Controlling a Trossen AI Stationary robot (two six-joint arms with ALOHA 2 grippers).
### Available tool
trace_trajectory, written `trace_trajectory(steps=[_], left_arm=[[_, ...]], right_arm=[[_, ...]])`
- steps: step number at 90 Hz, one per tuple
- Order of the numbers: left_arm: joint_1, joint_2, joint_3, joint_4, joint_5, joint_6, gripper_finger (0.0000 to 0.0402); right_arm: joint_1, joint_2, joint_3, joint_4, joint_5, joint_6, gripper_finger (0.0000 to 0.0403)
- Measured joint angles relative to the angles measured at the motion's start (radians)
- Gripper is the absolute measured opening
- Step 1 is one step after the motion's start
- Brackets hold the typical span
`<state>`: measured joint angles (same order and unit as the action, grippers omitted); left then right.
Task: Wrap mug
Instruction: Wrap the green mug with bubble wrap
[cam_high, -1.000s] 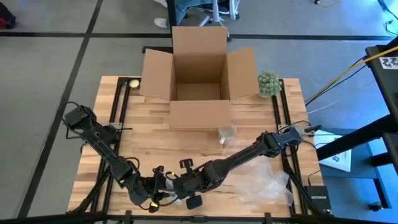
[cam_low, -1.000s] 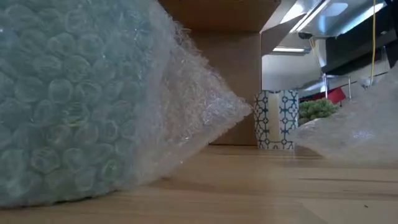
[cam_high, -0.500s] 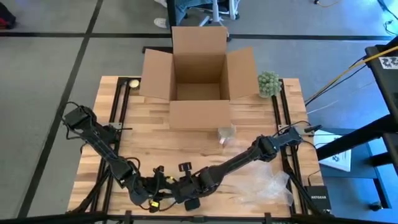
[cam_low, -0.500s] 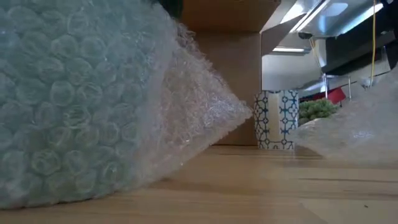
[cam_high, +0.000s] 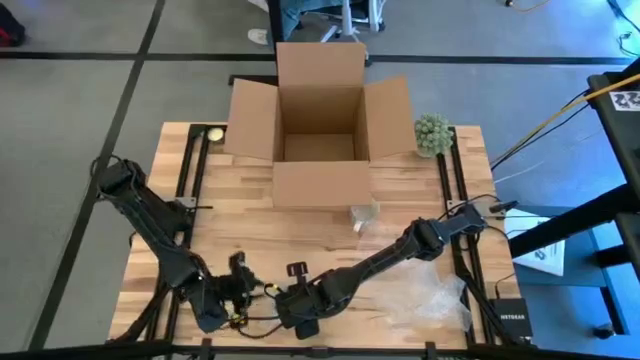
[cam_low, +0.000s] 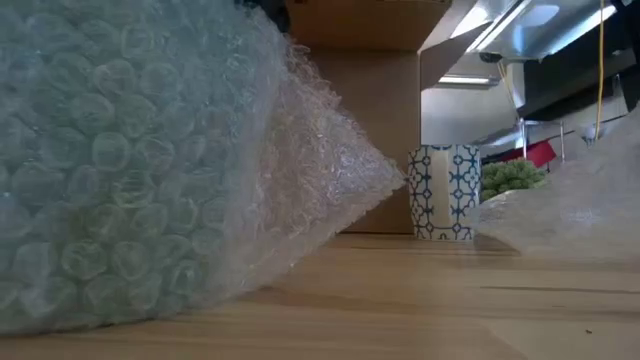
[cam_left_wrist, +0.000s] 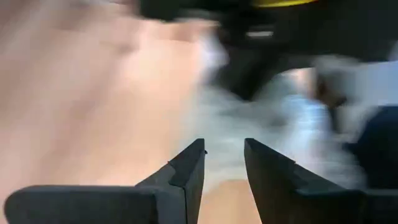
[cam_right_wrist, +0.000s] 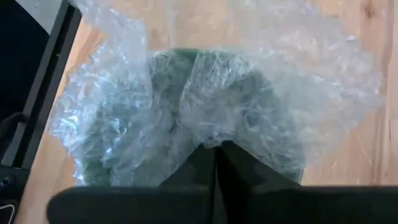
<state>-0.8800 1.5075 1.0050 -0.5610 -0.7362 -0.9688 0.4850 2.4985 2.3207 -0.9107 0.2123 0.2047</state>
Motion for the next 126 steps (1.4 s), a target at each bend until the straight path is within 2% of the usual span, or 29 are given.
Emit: trace_trajectory(steps=[5, 10, 27, 37, 47, 61, 82, 100, 113, 126], left_arm=[[0.015, 0.008, -0.030, -0.005, 0.001, -0.036, 0.0098], [0.025, 0.011, -0.056, 0.065, 0.017, -0.036, 0.0098], [0.038, 0.040, -0.075, 0.442, 0.070, 0.209, 0.0098], [0.052, 0.082, -0.074, 0.569, 0.123, 0.301, 0.0098], [0.069, 0.145, -0.075, 0.578, 0.167, 0.273, 0.0098], [0.077, 0.186, -0.071, 0.593, 0.178, 0.233, 0.0098], [0.076, 0.179, -0.071, 0.592, 0.193, 0.235, 0.0098], [0.076, 0.179, -0.073, 0.609, 0.198, 0.240, 0.0098], [0.072, 0.156, -0.077, 0.586, 0.227, 0.240, 0.0098], [0.058, 0.092, -0.078, 0.584, 0.234, 0.254, 0.0098]], right_arm=[[0.000, 0.000, 0.000, 0.000, 0.000, 0.000, 0.0001], [0.000, 0.000, 0.000, 0.000, 0.000, 0.000, 0.0001], [0.000, 0.001, 0.000, 0.001, -0.002, -0.008, 0.0001], [0.000, 0.001, 0.000, 0.003, 0.003, -0.014, 0.0001], [0.000, 0.001, 0.000, 0.003, 0.003, -0.018, 0.0001], [0.010, -0.001, 0.029, -0.052, -0.004, -0.024, 0.0001], [0.026, -0.073, 0.036, -0.089, -0.008, -0.026, 0.0001], [0.017, -0.072, 0.027, 0.015, 0.083, -0.074, 0.0001], [0.004, -0.038, -0.027, 0.070, 0.074, -0.076, 0.0001], [0.007, -0.015, -0.062, 0.089, 0.014, -0.053, 0.0001]])
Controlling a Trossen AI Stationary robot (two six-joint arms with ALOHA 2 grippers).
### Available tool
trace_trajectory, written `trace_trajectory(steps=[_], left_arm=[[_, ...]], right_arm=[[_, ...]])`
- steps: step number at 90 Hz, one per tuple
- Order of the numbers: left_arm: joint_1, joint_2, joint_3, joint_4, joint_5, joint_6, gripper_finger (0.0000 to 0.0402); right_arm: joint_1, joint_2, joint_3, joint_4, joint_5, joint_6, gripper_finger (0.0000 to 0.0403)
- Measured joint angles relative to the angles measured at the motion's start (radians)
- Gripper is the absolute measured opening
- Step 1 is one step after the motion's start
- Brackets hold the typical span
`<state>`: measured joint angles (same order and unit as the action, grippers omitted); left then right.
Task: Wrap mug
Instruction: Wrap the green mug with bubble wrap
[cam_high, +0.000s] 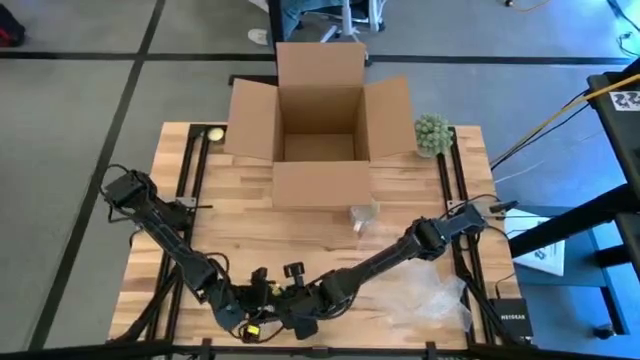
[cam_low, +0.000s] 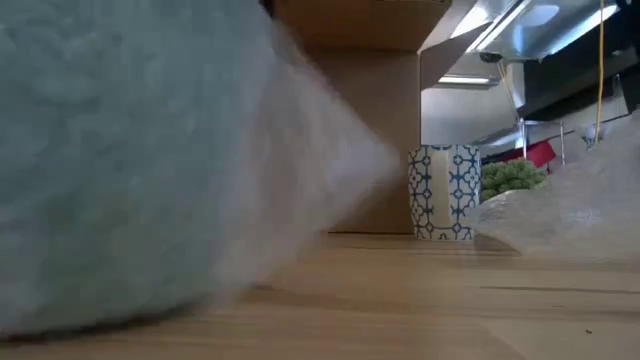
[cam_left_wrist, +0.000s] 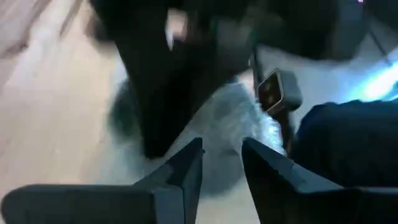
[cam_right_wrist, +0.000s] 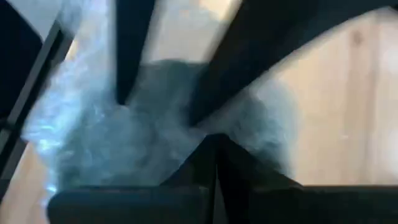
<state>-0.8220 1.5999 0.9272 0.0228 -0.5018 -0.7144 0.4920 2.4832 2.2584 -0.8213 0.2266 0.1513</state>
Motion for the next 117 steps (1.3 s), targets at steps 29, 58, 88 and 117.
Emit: trace_trajectory(steps=[29, 58, 88, 117], left_arm=[[-0.044, -0.146, 0.003, -0.349, -0.099, -0.162, 0.0098], [-0.063, -0.043, -0.084, -0.199, -0.016, -0.235, 0.0098], [0.007, -0.018, -0.008, -0.105, 0.011, -0.014, 0.0098], [0.037, -0.021, 0.029, -0.099, 0.001, 0.065, 0.0098]], right_arm=[[0.000, -0.002, -0.011, 0.011, -0.001, 0.020, 0.0001], [-0.001, 0.000, -0.012, 0.012, -0.001, 0.019, 0.0001], [0.000, 0.001, -0.013, 0.007, -0.002, 0.015, 0.0001], [0.001, -0.012, 0.095, -0.096, -0.010, -0.004, 0.0001]])
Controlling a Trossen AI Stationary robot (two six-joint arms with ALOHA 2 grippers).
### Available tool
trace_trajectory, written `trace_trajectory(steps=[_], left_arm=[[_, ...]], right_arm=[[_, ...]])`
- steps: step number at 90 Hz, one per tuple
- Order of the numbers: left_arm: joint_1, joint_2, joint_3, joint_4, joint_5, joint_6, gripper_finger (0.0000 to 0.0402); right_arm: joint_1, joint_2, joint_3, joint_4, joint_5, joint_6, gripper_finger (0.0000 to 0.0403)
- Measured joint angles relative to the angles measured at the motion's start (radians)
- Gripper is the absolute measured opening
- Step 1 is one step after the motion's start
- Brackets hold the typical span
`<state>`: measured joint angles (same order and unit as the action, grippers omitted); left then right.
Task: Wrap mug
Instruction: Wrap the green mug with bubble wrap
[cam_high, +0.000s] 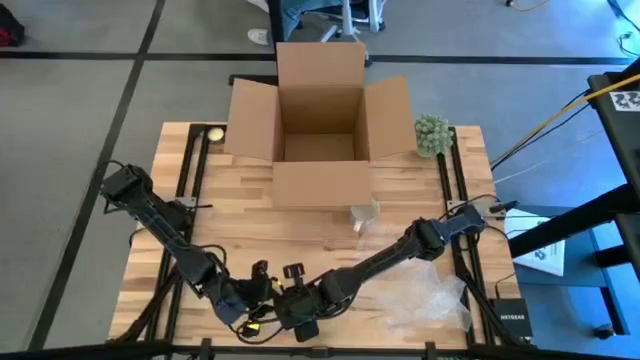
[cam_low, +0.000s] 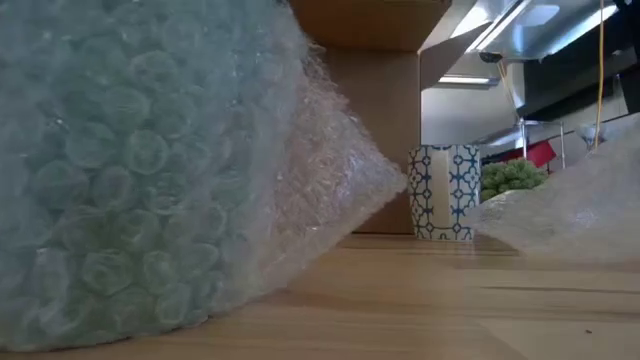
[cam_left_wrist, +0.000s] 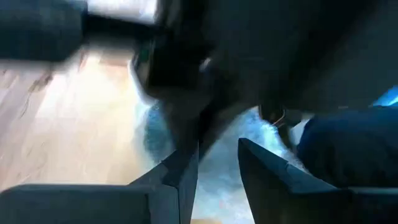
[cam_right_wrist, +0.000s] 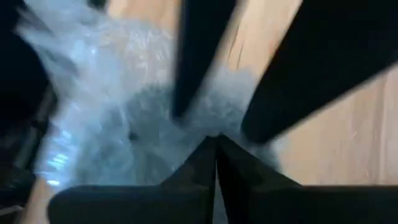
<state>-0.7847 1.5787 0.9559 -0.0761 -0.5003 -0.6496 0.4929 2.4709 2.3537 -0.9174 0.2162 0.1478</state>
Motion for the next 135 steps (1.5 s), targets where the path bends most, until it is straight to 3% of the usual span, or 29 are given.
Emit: trace_trajectory(steps=[16, 52, 83, 102, 121, 135], left_arm=[[0.002, 0.000, 0.000, 0.003, 0.000, -0.014, 0.0098], [0.010, 0.003, -0.002, -0.030, -0.002, -0.012, 0.0098], [0.019, 0.001, -0.001, -0.041, -0.001, -0.028, 0.0098], [0.012, 0.000, -0.001, -0.041, 0.000, -0.035, 0.0098], [0.015, 0.000, -0.001, -0.040, -0.001, -0.032, 0.0098], [0.015, -0.010, 0.001, -0.061, 0.007, -0.044, 0.0098]], right_arm=[[0.003, -0.042, -0.009, -0.043, 0.007, 0.002, 0.0001], [-0.011, -0.032, -0.183, 0.186, 0.023, 0.002, 0.0001], [0.012, -0.084, -0.020, -0.034, 0.010, 0.005, 0.0001], [0.057, -0.087, -0.014, -0.180, 0.054, 0.058, 0.0001], [0.063, -0.082, -0.084, 0.058, 0.046, 0.008, 0.0001], [0.017, -0.082, -0.197, 0.118, 0.029, 0.029, 0.0001]])
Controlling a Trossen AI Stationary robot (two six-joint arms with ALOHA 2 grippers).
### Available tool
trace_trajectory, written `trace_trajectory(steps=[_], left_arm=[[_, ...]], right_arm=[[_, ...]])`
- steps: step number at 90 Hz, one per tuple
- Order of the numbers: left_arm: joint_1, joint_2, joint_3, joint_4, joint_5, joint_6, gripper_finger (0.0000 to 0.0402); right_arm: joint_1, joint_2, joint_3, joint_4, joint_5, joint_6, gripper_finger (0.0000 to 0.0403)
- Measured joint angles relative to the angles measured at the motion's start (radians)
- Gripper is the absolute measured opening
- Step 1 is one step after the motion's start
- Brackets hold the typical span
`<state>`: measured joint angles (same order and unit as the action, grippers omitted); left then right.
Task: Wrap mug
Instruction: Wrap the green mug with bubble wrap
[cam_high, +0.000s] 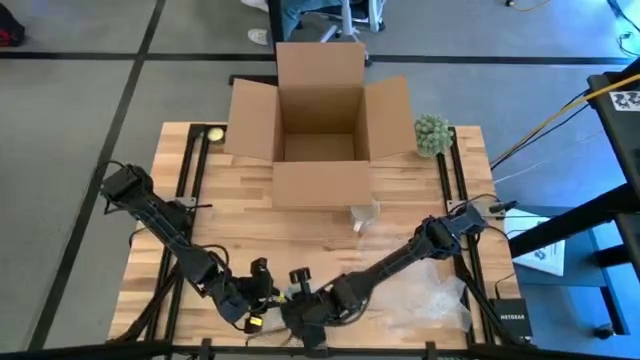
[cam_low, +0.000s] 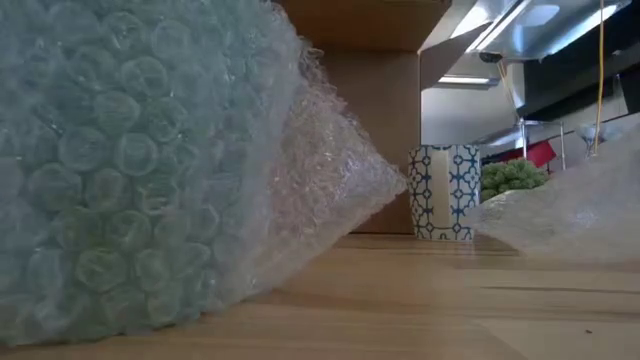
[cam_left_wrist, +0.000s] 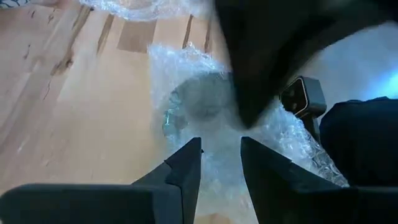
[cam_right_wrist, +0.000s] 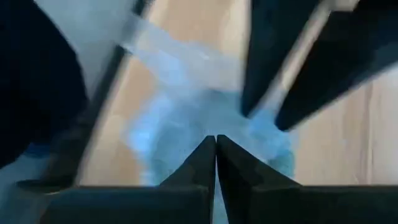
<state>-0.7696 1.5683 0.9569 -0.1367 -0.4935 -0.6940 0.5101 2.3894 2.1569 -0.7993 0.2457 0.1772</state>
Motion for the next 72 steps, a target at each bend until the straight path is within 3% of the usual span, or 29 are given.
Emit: trace_trajectory(steps=[11, 35, 46, 59, 72], left_arm=[[-0.012, -0.040, 0.047, -0.106, 0.019, -0.050, 0.0098], [-0.089, -0.066, 0.070, -0.378, 0.010, -0.255, 0.0098], [-0.081, -0.019, 0.024, -0.277, 0.008, -0.282, 0.0098], [-0.043, 0.032, 0.018, -0.041, 0.009, -0.137, 0.0098], [-0.009, 0.042, 0.016, 0.034, 0.020, -0.051, 0.0098]], right_arm=[[-0.024, -0.003, -0.078, 0.025, -0.016, 0.035, 0.0001], [-0.019, 0.000, -0.076, 0.091, -0.005, 0.029, 0.0001], [-0.019, 0.001, -0.072, 0.097, -0.004, 0.028, 0.0001], [-0.020, 0.002, -0.072, 0.092, -0.003, 0.028, 0.0001], [-0.018, 0.002, -0.072, 0.084, -0.003, 0.028, 0.0001]])
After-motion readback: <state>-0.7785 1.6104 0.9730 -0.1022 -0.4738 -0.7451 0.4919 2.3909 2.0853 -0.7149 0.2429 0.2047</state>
